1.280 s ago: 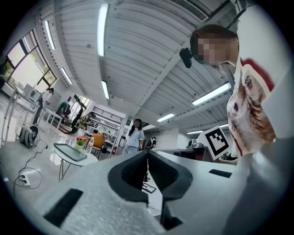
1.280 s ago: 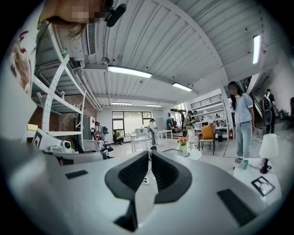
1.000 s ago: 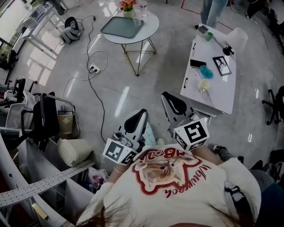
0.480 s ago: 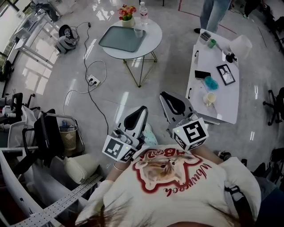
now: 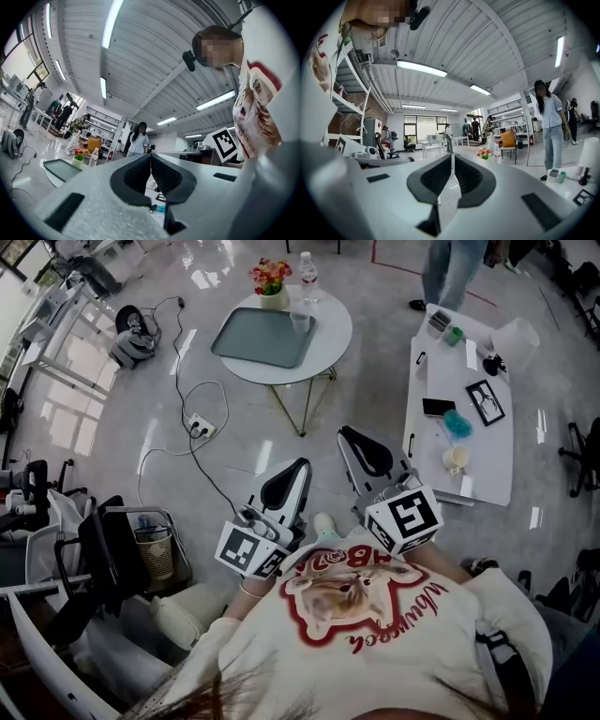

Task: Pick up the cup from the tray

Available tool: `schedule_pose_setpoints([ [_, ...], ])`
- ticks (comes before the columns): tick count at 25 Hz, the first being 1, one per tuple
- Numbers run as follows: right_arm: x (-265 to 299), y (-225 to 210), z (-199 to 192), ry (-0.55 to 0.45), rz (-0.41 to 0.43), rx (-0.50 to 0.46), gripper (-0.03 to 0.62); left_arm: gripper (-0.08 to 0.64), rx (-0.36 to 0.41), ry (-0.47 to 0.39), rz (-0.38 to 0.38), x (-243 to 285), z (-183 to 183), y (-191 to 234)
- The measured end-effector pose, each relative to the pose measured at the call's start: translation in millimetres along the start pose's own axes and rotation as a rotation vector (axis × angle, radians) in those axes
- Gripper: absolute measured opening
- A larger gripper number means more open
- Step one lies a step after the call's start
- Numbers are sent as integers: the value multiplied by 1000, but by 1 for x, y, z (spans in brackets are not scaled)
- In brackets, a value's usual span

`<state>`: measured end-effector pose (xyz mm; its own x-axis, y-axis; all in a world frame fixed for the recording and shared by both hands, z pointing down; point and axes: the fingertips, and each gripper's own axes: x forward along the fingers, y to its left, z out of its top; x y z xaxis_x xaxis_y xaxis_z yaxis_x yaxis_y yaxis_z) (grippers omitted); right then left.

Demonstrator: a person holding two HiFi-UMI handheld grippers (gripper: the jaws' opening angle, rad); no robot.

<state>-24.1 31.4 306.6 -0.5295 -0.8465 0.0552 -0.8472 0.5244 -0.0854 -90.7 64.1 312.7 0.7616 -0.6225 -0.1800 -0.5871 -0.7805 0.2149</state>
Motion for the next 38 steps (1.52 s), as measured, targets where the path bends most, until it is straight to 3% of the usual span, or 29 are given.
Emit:
schedule_pose_setpoints([
  [19,86,-30,-6,29,18,13,41,14,-10,-4,55,30,4,87],
  [29,172,-98,2,36,33,4,41,14,-17,8,66,105,4,162],
  [38,250,-187,27,20,65,-5,41,14,22,-15,75,210,10,229],
])
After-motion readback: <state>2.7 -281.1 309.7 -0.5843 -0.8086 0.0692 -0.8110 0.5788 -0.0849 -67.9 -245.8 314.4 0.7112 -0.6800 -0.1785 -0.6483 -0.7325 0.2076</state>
